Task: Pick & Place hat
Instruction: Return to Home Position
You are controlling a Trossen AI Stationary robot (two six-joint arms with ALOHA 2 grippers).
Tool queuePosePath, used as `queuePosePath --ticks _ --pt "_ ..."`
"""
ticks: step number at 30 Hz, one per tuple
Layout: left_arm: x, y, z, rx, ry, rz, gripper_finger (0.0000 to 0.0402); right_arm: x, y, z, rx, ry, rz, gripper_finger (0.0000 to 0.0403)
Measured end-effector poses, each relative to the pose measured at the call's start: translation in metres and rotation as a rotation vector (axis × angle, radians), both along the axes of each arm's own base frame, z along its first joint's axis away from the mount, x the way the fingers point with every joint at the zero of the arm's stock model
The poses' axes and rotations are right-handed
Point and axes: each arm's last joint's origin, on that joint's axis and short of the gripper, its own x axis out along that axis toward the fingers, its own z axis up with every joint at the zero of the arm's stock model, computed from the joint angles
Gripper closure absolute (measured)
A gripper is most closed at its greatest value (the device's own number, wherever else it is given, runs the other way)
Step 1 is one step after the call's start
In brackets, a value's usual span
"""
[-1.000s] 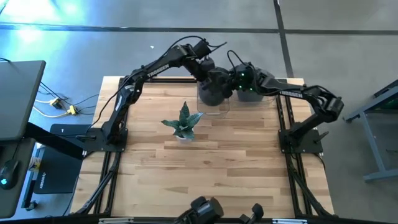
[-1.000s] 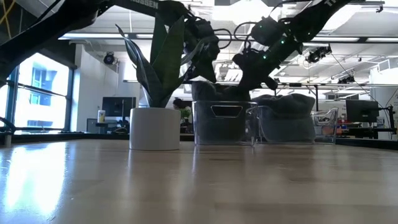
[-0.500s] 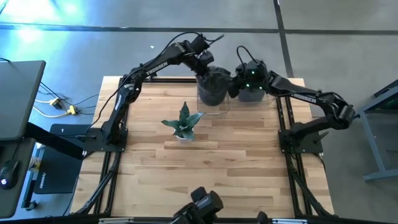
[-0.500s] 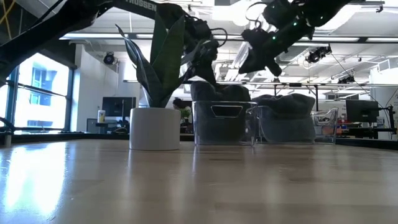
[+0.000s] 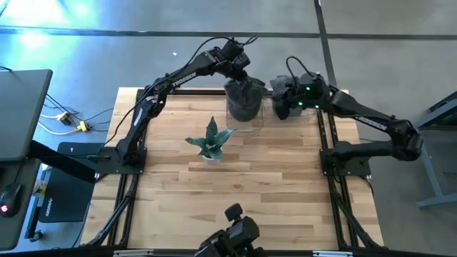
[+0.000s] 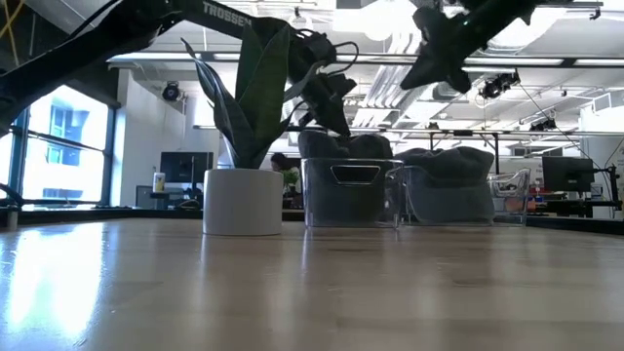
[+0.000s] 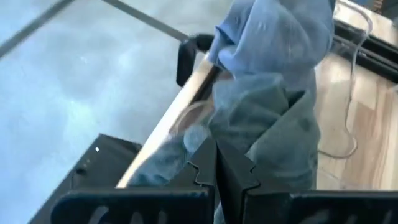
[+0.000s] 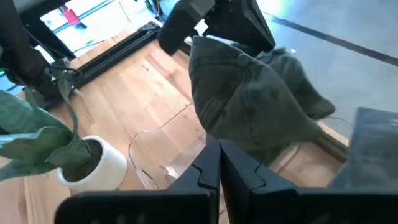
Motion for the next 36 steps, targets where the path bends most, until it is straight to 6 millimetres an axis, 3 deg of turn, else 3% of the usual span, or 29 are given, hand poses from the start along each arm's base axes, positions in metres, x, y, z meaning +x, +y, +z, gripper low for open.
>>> queuePosePath --ticks 5,9,13,17,19,22,27,36 --pt "-0.002 -0.002 0.01 0.019 -0.033 -0.015 0.0402 -0.019 0.013 0.009 0.005 0.012 -0.007 0.0399" --pt "-0.015 -0.014 0.037 -0.016 -0.092 -0.101 0.0402 -0.031 0.026 0.015 0.006 0.002 0.148 0.0401" --pt "-0.027 -0.027 0.057 -0.068 -0.129 -0.186 0.0402 -0.044 0.04 0.03 -0.023 -0.099 0.303 0.0402" --pt "-0.035 -0.039 0.072 -0.072 -0.131 -0.189 0.0402 -0.064 0.053 0.042 -0.083 -0.23 0.286 0.0402" --pt "-0.041 -0.043 0.076 -0.075 -0.109 -0.174 0.0402 -0.072 0.062 0.034 -0.098 -0.336 0.271 0.0402" --pt "-0.042 -0.053 0.082 -0.082 -0.096 -0.151 0.0402 -0.078 0.074 0.004 -0.047 -0.483 0.274 0.0402" --pt "-0.034 -0.074 0.084 -0.152 -0.097 -0.148 0.0402 -0.073 0.093 -0.046 0.017 -0.522 0.356 0.0403" --pt "-0.013 -0.121 0.087 -0.258 -0.117 -0.187 0.0402 -0.085 0.123 -0.086 0.045 -0.562 0.547 0.0403"
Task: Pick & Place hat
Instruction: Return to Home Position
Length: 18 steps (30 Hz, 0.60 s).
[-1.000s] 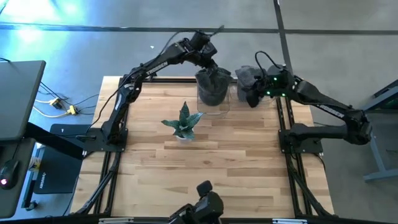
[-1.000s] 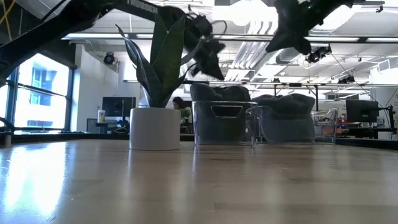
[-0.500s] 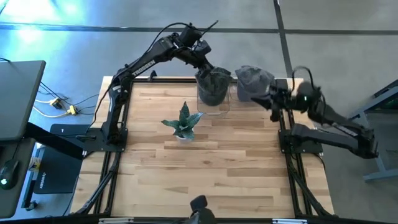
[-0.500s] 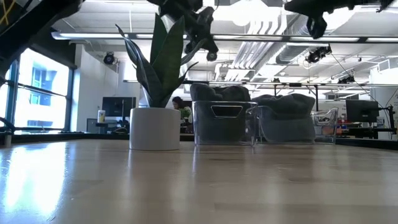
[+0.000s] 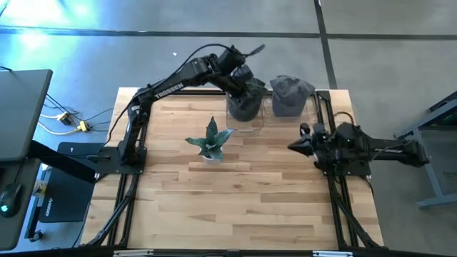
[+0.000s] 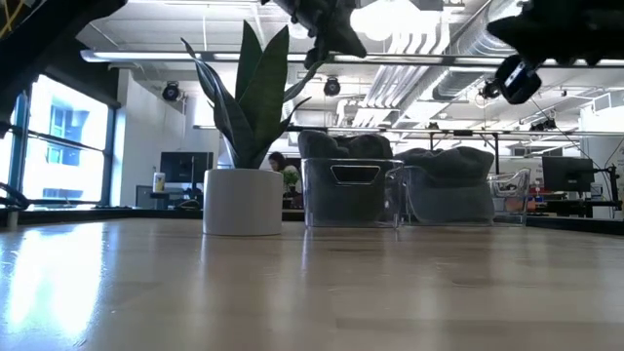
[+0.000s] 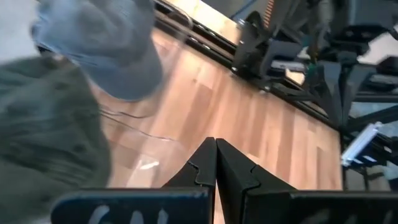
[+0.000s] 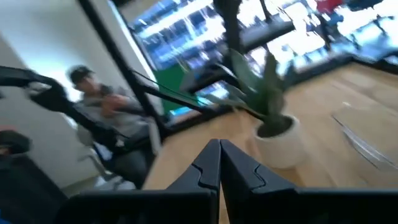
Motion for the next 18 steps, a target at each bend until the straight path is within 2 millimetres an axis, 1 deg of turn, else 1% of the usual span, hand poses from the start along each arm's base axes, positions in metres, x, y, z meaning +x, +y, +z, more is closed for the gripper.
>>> queuePosePath --ticks 6,9,12,14,17,18 --pt "0.011 -0.03 -0.001 -0.035 0.016 0.017 0.0402 -0.019 0.006 -0.021 -0.013 -0.1 0.088 0.0403" --pt "0.016 -0.044 -0.001 -0.041 0.023 0.013 0.0402 -0.024 0.007 -0.031 -0.015 -0.106 0.104 0.0403" --pt "0.02 -0.059 -0.001 -0.058 0.026 0.016 0.0402 -0.021 0.007 -0.043 -0.011 -0.06 0.107 0.0403" --pt "0.023 -0.069 -0.001 -0.06 0.032 0.027 0.0402 -0.02 0.007 -0.045 -0.018 -0.069 0.104 0.0403" --pt "0.026 -0.084 -0.001 -0.054 0.041 0.039 0.0402 -0.017 0.005 -0.056 -0.027 -0.057 0.057 0.0403" --pt "0.025 -0.088 0.0 -0.051 0.049 0.044 0.0402 -0.017 0.005 -0.056 -0.036 -0.071 0.04 0.0403"
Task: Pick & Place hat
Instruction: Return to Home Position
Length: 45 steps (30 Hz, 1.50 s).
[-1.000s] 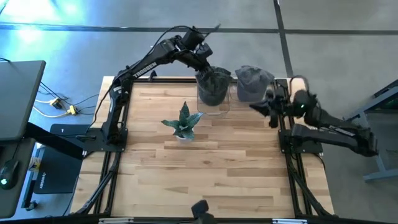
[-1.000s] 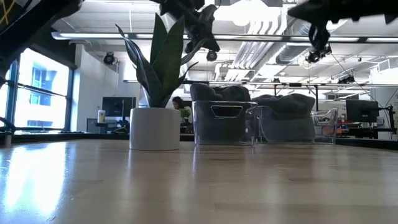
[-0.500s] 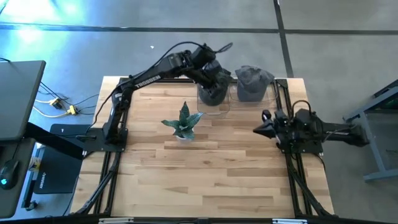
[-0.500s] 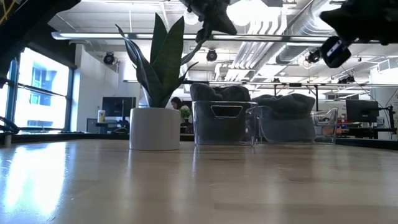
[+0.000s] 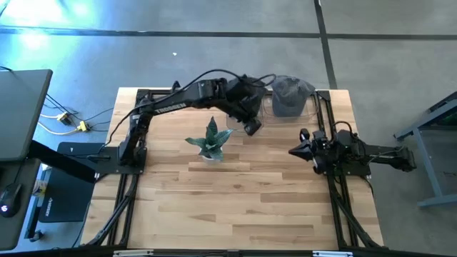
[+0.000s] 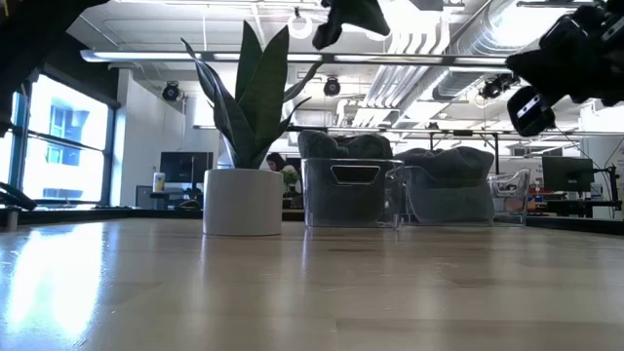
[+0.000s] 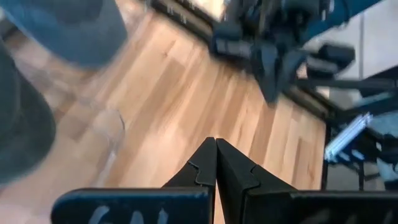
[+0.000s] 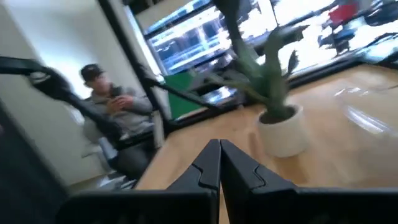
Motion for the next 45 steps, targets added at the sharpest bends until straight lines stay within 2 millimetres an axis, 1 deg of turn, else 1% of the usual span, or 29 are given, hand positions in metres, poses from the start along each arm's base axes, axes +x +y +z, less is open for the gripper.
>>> queuePosePath --ticks 2,4,6,9,11,14,16,18,19,22,24,27,29,30,32,33,34,35,36,37,39,40,41,42,44,45 --pt "-0.006 -0.01 0.005 0.003 0.02 0.005 0.0402 0.0 -0.002 -0.002 -0.026 0.018 -0.056 0.0403" --pt "-0.009 -0.02 0.012 0.018 0.0 0.02 0.0402 0.001 -0.003 -0.003 -0.07 0.022 -0.107 0.0403" --pt "-0.024 -0.028 0.021 0.039 0.037 0.035 0.0402 0.001 -0.004 -0.004 -0.118 0.024 -0.131 0.0403" --pt "-0.035 -0.038 0.035 0.083 0.005 0.068 0.0401 0.001 -0.004 -0.004 -0.17 0.027 -0.149 0.0403" --pt "-0.055 -0.042 0.041 0.107 0.077 0.097 0.0402 0.001 -0.004 -0.005 -0.183 0.035 -0.156 0.0403" --pt "-0.066 -0.045 0.053 0.159 0.05 0.152 0.0402 0.003 -0.004 -0.007 -0.197 0.057 -0.155 0.0403" --pt "-0.084 -0.046 0.056 0.176 0.114 0.164 0.0402 0.004 -0.005 -0.009 -0.205 0.082 -0.152 0.0403" --pt "-0.088 -0.045 0.061 0.185 0.093 0.175 0.0402 0.006 -0.005 -0.011 -0.209 0.109 -0.146 0.0403" --pt "-0.09 -0.045 0.062 0.196 0.1 0.185 0.0402 0.007 -0.005 -0.012 -0.208 0.118 -0.141 0.0403" --pt "-0.104 -0.044 0.06 0.226 0.17 0.206 0.0402 0.008 -0.004 -0.013 -0.212 0.131 -0.115 0.0403" --pt "-0.108 -0.044 0.057 0.242 0.181 0.233 0.0402 0.008 -0.004 -0.013 -0.221 0.13 -0.102 0.0403" --pt "-0.126 -0.045 0.051 0.229 0.231 0.254 0.0402 0.008 -0.003 -0.013 -0.201 0.127 -0.101 0.0403" --pt "-0.123 -0.045 0.047 0.211 0.18 0.265 0.0402 0.008 -0.003 -0.013 -0.166 0.131 -0.1 0.0403" --pt "-0.128 -0.046 0.046 0.199 0.157 0.274 0.0402 0.008 -0.003 -0.013 -0.143 0.134 -0.1 0.0403" --pt "-0.147 -0.047 0.039 0.19 0.2 0.285 0.0402 0.008 -0.002 -0.013 -0.109 0.137 -0.089 0.0403" --pt "-0.146 -0.047 0.038 0.182 0.165 0.3 0.0402 0.008 -0.001 -0.013 -0.108 0.137 -0.077 0.0403" --pt "-0.144 -0.047 0.038 0.162 0.092 0.319 0.0402 0.008 0.0 -0.013 -0.109 0.138 -0.061 0.0403" --pt "-0.152 -0.047 0.038 0.146 0.07 0.335 0.0402 0.008 0.002 -0.013 -0.11 0.138 -0.047 0.0403" --pt "-0.163 -0.048 0.034 0.135 0.09 0.344 0.0401 0.008 0.003 -0.013 -0.115 0.139 -0.04 0.0403" --pt "-0.169 -0.049 0.027 0.131 0.129 0.349 0.0402 0.008 0.004 -0.014 -0.121 0.139 -0.044 0.0403" --pt "-0.161 -0.051 0.026 0.094 0.02 0.366 0.0402 0.007 0.005 -0.013 -0.147 0.133 -0.085 0.0403" --pt "-0.165 -0.053 0.023 0.079 0.015 0.374 0.0402 0.006 0.005 -0.013 -0.157 0.129 -0.115 0.0403" --pt "-0.175 -0.054 0.017 0.074 0.066 0.378 0.0402 0.006 0.004 -0.012 -0.166 0.121 -0.135 0.0403" --pt "-0.181 -0.055 0.014 0.073 0.091 0.382 0.0402 0.005 0.004 -0.011 -0.174 0.102 -0.14 0.0403" --pt "-0.176 -0.06 0.019 0.039 -0.003 0.395 0.0401 0.002 0.004 -0.007 -0.184 0.056 -0.15 0.0403" --pt "-0.18 -0.062 0.017 0.034 0.013 0.4 0.0402 0.001 0.004 -0.006 -0.185 0.037 -0.159 0.0403"
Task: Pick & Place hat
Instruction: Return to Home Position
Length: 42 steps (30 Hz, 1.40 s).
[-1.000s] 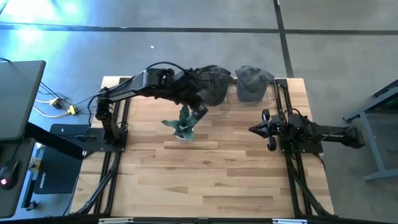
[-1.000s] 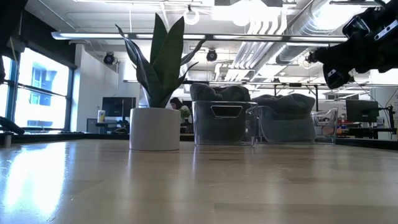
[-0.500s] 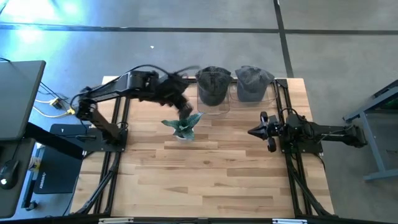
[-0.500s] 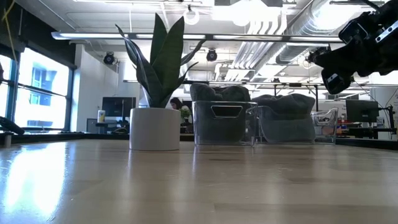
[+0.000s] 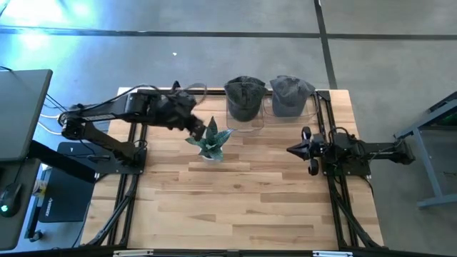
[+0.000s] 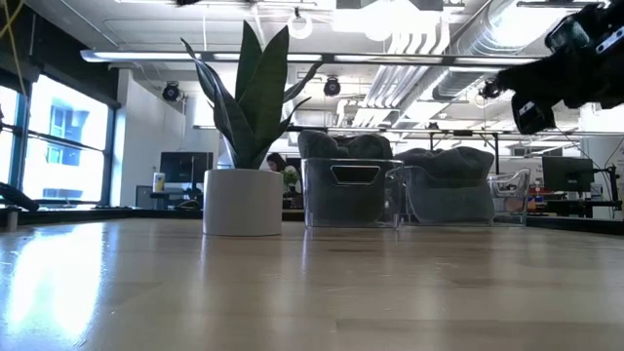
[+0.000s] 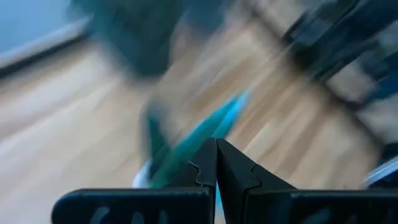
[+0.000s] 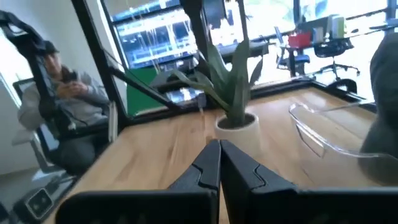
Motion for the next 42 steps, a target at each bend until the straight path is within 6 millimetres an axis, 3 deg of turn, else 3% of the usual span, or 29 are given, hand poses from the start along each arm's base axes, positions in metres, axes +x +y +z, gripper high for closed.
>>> queuePosePath --ticks 2,4,15,22,27,35,42 --pt "-0.007 -0.001 -0.006 0.003 0.06 0.005 0.0402 0.0 0.0 -0.001 -0.011 0.013 0.001 0.0403" --pt "-0.003 -0.006 0.001 0.002 -0.009 0.001 0.0402 0.001 0.0 -0.002 -0.027 0.021 0.001 0.0403" --pt "-0.002 -0.011 -0.002 0.016 0.006 -0.049 0.0402 0.001 0.0 -0.002 -0.081 0.024 0.007 0.0403" --pt "-0.001 -0.012 -0.024 0.05 -0.045 -0.1 0.0402 0.001 0.0 -0.002 -0.082 0.02 0.008 0.0402" --pt "-0.002 -0.012 -0.057 0.092 -0.159 -0.167 0.0402 0.001 0.0 -0.002 -0.125 0.02 0.007 0.0397" --pt "-0.038 -0.013 -0.1 0.146 -0.399 -0.243 0.0402 0.001 0.0 -0.001 -0.134 0.017 0.007 0.04" --pt "-0.095 -0.012 -0.12 0.219 -0.483 -0.283 0.0402 0.002 0.0 -0.002 -0.134 0.028 0.008 0.0394"
